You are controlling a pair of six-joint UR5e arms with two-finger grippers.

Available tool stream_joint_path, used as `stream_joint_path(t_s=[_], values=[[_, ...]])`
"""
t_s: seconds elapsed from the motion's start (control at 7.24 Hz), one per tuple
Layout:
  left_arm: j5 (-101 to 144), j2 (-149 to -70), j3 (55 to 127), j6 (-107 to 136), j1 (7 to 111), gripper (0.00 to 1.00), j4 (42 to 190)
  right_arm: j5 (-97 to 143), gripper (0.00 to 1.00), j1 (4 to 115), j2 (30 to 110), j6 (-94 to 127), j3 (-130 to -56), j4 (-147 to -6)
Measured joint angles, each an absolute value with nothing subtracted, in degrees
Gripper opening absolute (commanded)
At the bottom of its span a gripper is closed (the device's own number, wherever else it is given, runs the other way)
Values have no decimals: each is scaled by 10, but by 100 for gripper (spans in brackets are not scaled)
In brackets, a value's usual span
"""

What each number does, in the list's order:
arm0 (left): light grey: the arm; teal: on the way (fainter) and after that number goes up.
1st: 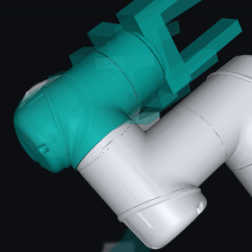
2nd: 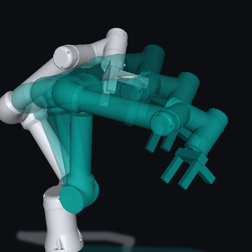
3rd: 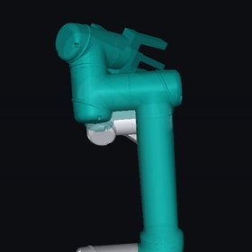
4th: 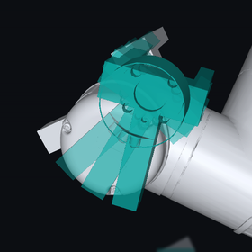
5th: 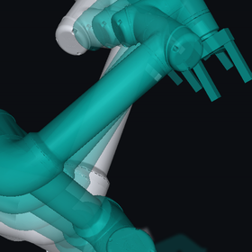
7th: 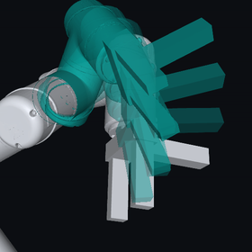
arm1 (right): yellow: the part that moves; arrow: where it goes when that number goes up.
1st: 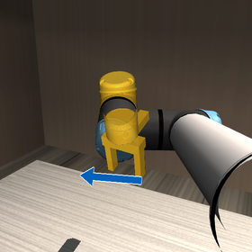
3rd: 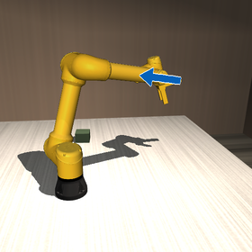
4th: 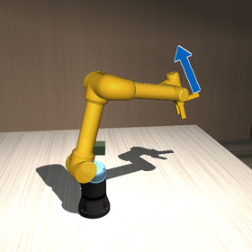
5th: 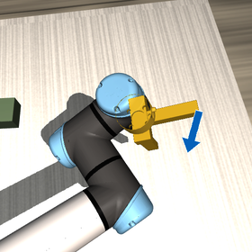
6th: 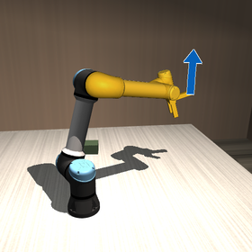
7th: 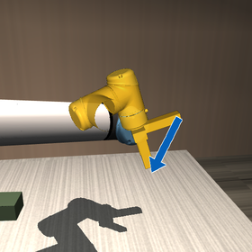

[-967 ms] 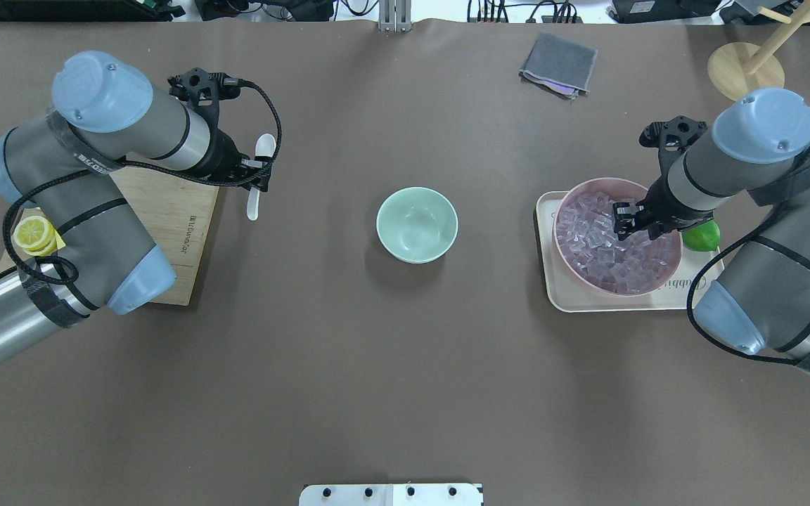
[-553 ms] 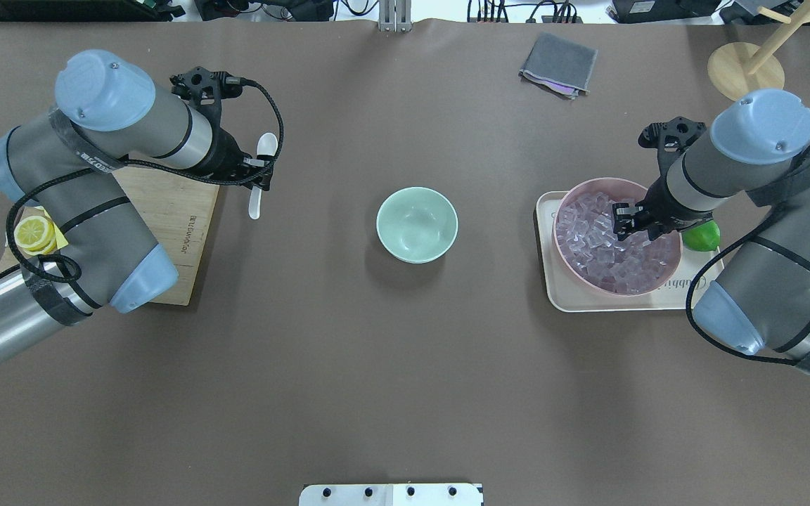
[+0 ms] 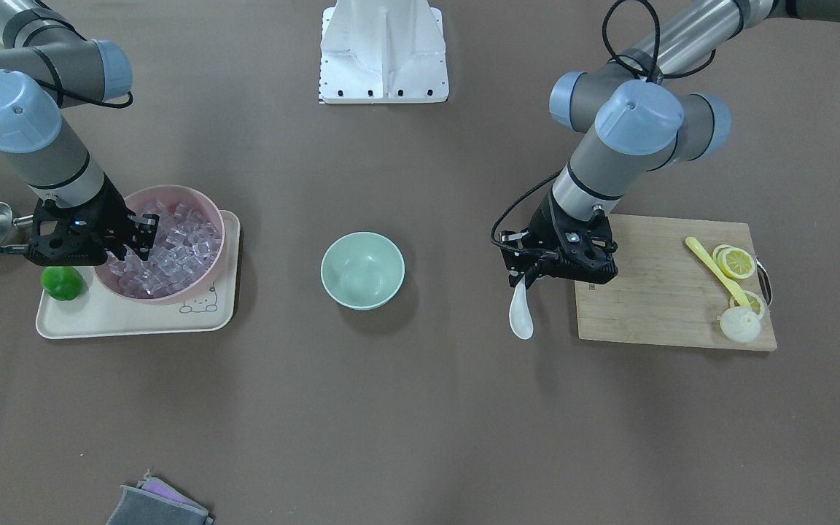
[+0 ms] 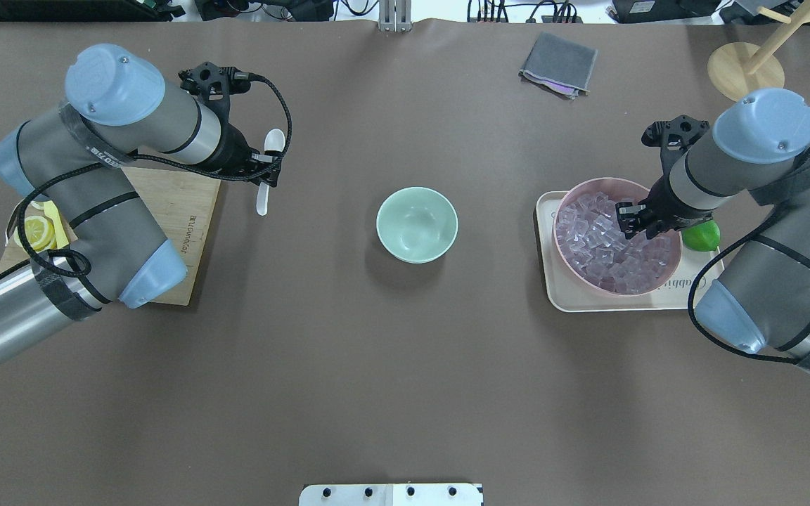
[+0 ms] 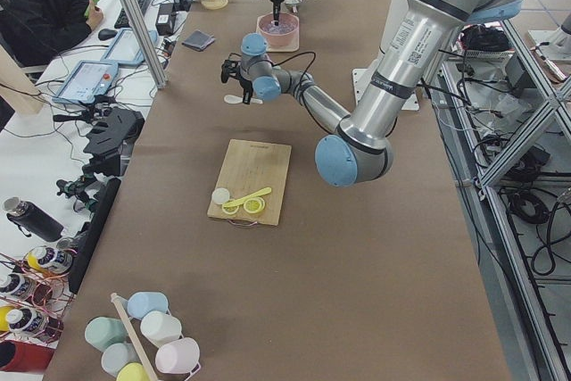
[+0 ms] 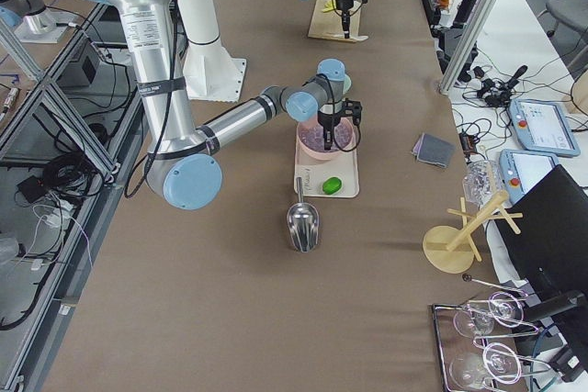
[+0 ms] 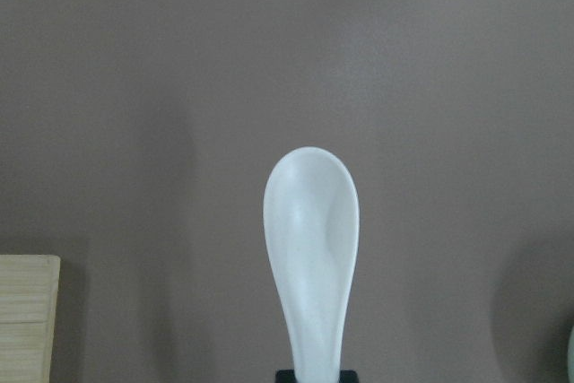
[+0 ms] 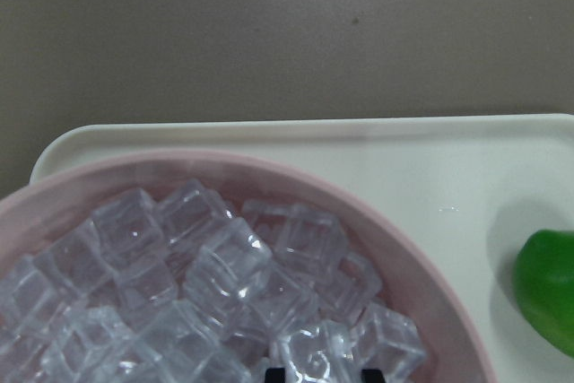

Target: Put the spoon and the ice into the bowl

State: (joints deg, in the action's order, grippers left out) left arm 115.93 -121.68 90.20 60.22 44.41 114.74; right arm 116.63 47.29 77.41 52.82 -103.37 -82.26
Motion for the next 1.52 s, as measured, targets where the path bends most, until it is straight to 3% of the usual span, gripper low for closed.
stream_joint_path(t_s=[0.14, 0.55, 1.11, 1.52], values=[[1159, -1220, 901, 602, 443, 0, 1147, 1164, 0, 473, 774, 528, -1034, -823], [1160, -1228, 903, 603, 441, 0, 1147, 1165, 0, 483, 774, 528, -1045, -823], [1159, -1248, 954, 665, 372, 0, 1142, 1201, 0, 511, 764, 529, -1127, -873], [1127, -1319, 905, 710, 317, 0, 1141, 1202, 0, 512, 734, 536, -1138, -884]])
